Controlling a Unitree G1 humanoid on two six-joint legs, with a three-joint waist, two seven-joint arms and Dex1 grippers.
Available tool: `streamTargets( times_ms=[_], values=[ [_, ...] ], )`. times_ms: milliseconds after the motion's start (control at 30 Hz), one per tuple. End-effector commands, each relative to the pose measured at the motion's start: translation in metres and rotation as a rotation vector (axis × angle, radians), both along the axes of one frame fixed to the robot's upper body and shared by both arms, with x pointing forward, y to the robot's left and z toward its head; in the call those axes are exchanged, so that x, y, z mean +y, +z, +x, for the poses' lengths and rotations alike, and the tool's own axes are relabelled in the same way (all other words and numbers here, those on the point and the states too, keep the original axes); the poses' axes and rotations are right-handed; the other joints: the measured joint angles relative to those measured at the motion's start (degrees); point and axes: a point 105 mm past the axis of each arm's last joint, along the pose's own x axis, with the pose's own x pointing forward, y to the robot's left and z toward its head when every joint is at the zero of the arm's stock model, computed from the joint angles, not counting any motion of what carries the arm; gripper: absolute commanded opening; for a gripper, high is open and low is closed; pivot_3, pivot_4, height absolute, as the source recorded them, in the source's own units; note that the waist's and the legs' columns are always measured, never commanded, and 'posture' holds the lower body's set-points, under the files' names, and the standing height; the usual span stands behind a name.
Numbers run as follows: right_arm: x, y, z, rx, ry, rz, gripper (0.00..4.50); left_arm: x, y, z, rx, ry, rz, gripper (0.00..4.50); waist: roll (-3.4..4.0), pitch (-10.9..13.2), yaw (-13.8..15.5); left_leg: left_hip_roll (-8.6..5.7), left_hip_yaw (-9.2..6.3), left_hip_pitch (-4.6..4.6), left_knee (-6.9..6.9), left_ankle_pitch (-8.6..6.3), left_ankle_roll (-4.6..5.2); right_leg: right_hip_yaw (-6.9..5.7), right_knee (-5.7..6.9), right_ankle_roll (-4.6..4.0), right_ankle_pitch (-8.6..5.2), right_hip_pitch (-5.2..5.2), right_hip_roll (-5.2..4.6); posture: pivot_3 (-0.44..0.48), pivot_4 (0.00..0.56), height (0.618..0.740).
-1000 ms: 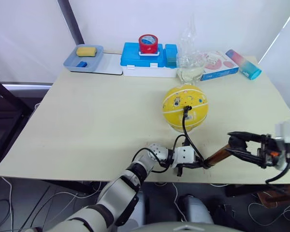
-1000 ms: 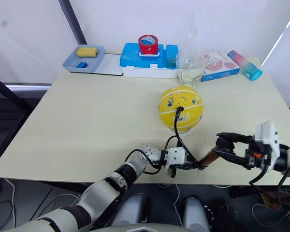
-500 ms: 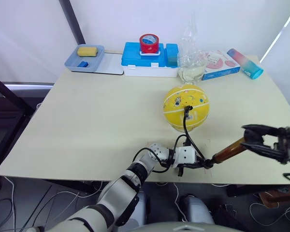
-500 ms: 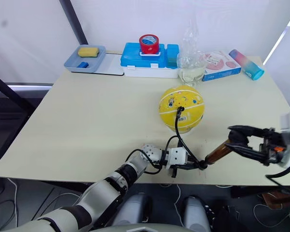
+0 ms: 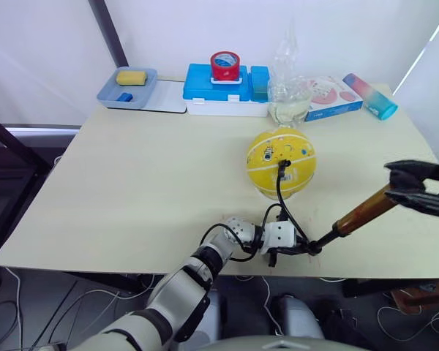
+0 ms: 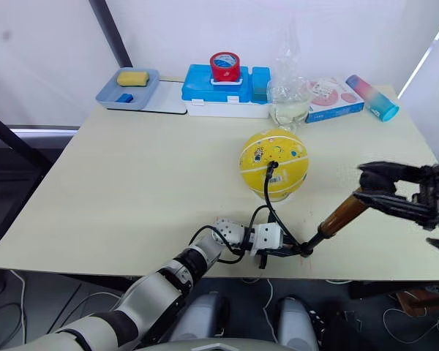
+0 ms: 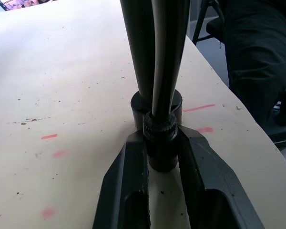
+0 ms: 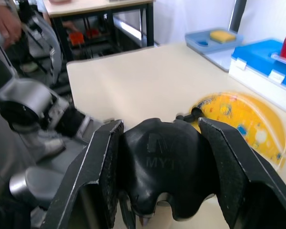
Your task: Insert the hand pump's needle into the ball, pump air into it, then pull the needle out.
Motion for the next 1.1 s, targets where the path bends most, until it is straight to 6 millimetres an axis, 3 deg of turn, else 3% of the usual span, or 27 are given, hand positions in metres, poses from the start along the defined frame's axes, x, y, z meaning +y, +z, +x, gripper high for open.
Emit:
streamTargets(
  times_ms=[33, 200, 300, 633, 700, 933, 1100],
  values=[
    [0.003, -0.042, 0.005, 0.060, -0.033, -0.083, 2.00, 0.035, -0.044, -0.013, 0.106, 0.014, 0.197, 0.38, 0.02, 0.0, -0.1, -0.01, 0.02, 0.01, 0.00, -0.01, -0.01, 0.01, 0.01, 0.00, 0.00, 0.00, -0.01, 0.000, 0.150, 0.739],
    [0.007, -0.083, 0.008, 0.080, -0.057, -0.124, 2.00, 0.035, -0.042, -0.012, 0.103, 0.016, 0.189, 0.38, -0.07, -0.1, -0.1, 0.03, 0.01, 0.03, 0.00, 0.00, 0.00, 0.01, 0.01, 0.00, 0.00, 0.00, 0.04, 0.000, 0.150, 0.739],
    [0.003, -0.095, 0.010, 0.062, -0.088, -0.128, 2.00, 0.035, -0.041, -0.011, 0.102, 0.017, 0.180, 0.38, -0.08, -0.1, 0.0, 0.04, -0.01, 0.03, 0.00, 0.00, 0.01, 0.01, 0.02, -0.03, 0.02, 0.00, 0.05, 0.000, 0.150, 0.739],
    [0.007, -0.062, 0.015, -0.042, -0.076, -0.044, 2.00, 0.032, -0.030, -0.004, 0.152, 0.041, 0.126, 0.38, 0.12, 0.0, -0.7, 0.21, 0.01, 0.02, 0.00, 0.01, 0.01, 0.02, 0.02, -0.24, 0.14, -0.02, 0.21, 0.000, 0.150, 0.739],
    [0.007, -0.058, 0.017, -0.058, -0.078, -0.047, 2.00, 0.030, -0.026, -0.002, 0.172, 0.054, 0.098, 1.42, 0.27, 0.1, -0.9, 0.21, 0.01, 0.00, 0.00, 0.08, 0.13, 0.02, 0.02, -0.32, 0.18, -0.03, 0.22, 0.000, 0.150, 0.739],
    [0.008, -0.052, 0.019, -0.067, -0.077, -0.023, 2.00, 0.033, -0.004, 0.003, 0.202, 0.027, 0.002, 4.38, 0.83, 0.4, -1.3, 0.25, 0.08, -0.08, -0.01, 0.10, 0.17, 0.09, 0.10, -0.36, 0.16, -0.16, 0.33, 0.000, 0.150, 0.739],
    [0.010, -0.049, 0.019, -0.070, -0.065, -0.012, 2.00, 0.040, 0.004, -0.001, 0.191, -0.015, -0.034, 4.50, 0.99, 0.5, -1.2, 0.29, 0.10, -0.09, -0.01, 0.10, 0.17, 0.11, 0.15, -0.45, 0.15, -0.21, 0.39, 0.000, 0.150, 0.739]
  ],
)
